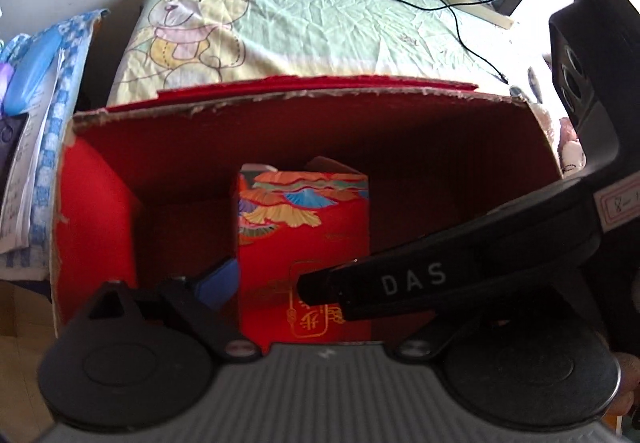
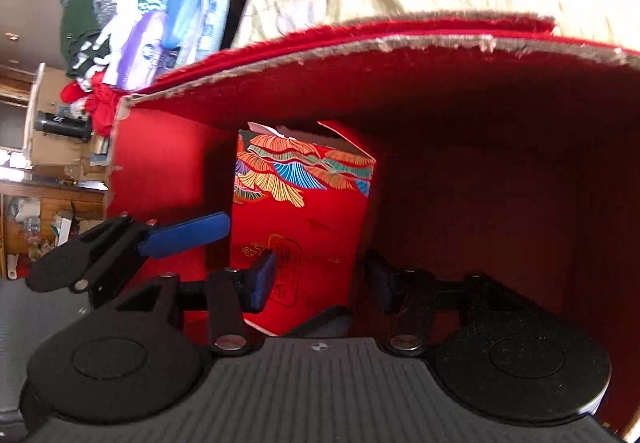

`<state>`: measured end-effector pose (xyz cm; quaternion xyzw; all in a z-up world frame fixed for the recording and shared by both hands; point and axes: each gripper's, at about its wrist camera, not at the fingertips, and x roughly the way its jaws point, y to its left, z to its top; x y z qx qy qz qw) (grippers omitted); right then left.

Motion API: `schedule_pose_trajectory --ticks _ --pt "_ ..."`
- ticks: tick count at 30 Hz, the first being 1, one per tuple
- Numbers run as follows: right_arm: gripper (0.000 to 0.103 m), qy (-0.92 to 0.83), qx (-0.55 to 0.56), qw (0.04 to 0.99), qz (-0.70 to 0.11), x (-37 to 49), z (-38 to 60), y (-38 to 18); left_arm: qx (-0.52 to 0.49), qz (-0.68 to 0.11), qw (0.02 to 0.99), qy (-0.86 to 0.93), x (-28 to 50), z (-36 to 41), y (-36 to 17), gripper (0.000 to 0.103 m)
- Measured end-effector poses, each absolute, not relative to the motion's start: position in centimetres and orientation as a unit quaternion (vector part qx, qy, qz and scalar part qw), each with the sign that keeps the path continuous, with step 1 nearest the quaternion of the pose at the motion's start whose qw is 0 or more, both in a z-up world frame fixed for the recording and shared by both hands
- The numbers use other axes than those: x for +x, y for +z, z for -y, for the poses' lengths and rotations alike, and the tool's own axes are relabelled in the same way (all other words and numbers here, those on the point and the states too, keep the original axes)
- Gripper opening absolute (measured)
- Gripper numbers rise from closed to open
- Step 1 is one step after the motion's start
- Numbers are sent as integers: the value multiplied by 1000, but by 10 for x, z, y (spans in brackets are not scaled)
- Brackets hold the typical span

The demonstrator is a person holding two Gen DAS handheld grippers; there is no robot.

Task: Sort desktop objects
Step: 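Lift the gift box with the right gripper over the red cardboard box, then lower the gift box into the cardboard box and open the right gripper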

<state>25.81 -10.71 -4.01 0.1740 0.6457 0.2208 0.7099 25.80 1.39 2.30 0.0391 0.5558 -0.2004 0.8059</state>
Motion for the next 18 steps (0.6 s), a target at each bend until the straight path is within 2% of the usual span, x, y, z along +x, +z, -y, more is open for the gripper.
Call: schedule_pose_trajectory --ticks 7,9,14,18 --pt "51 225 201 692 -656 265 111 -50 46 -551 807 -209 248 -31 24 92" --pt "46 227 205 691 -655 263 115 -49 38 -546 807 -224 243 -37 29 88" --pt "24 220 222 683 -660 260 126 -53 18 -520 807 -279 228 -43 43 80" --pt "20 226 232 674 -664 260 122 -58 33 -525 799 -291 227 -35 39 72"
